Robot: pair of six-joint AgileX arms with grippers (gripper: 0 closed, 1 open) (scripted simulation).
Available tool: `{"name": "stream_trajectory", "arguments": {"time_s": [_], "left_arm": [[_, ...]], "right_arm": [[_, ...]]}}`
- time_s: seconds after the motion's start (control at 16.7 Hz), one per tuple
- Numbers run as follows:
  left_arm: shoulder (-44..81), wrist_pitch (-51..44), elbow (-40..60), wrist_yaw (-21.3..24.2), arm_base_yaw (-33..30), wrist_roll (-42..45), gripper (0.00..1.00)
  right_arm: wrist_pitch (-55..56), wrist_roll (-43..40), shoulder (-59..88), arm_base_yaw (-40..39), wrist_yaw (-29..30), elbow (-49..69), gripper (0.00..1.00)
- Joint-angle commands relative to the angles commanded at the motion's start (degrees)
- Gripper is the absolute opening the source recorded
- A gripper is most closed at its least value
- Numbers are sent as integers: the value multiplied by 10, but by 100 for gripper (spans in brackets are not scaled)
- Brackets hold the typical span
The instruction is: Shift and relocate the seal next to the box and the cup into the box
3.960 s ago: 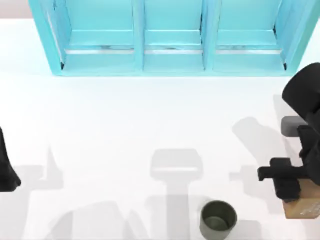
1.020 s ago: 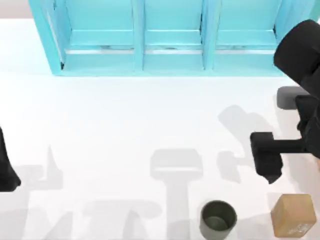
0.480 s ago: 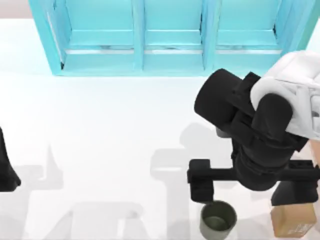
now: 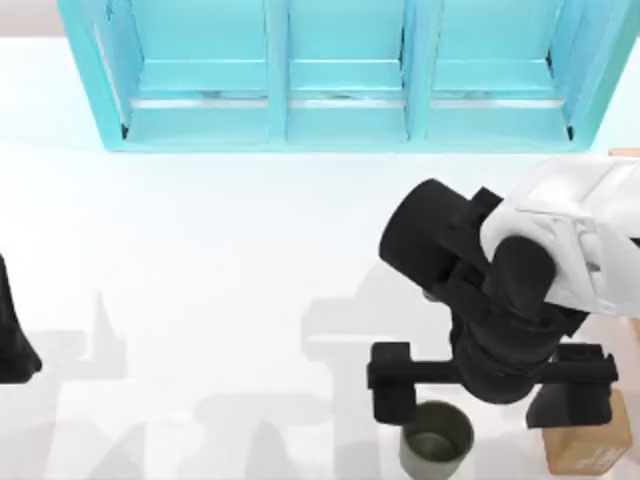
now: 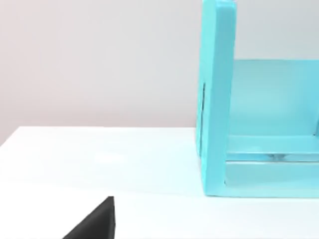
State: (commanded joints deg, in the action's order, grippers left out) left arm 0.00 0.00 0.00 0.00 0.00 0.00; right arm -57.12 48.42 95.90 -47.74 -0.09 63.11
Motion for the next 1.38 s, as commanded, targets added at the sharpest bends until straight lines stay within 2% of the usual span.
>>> {"name": "stream_trajectory", "arguments": {"time_s": [0.24, 0.54, 1.32, 1.38], "left_arm": [[0, 0, 0, 0, 0, 0, 100], [0, 0, 0, 0, 0, 0, 100], [0, 0, 0, 0, 0, 0, 100], [0, 0, 0, 0, 0, 0, 100]], "right_arm": [[89, 2, 28, -2, 0, -59, 100], [99, 2, 32, -2, 0, -67, 100], [99, 2, 32, -2, 0, -67, 2], [99, 2, 32, -2, 0, -67, 0]]}}
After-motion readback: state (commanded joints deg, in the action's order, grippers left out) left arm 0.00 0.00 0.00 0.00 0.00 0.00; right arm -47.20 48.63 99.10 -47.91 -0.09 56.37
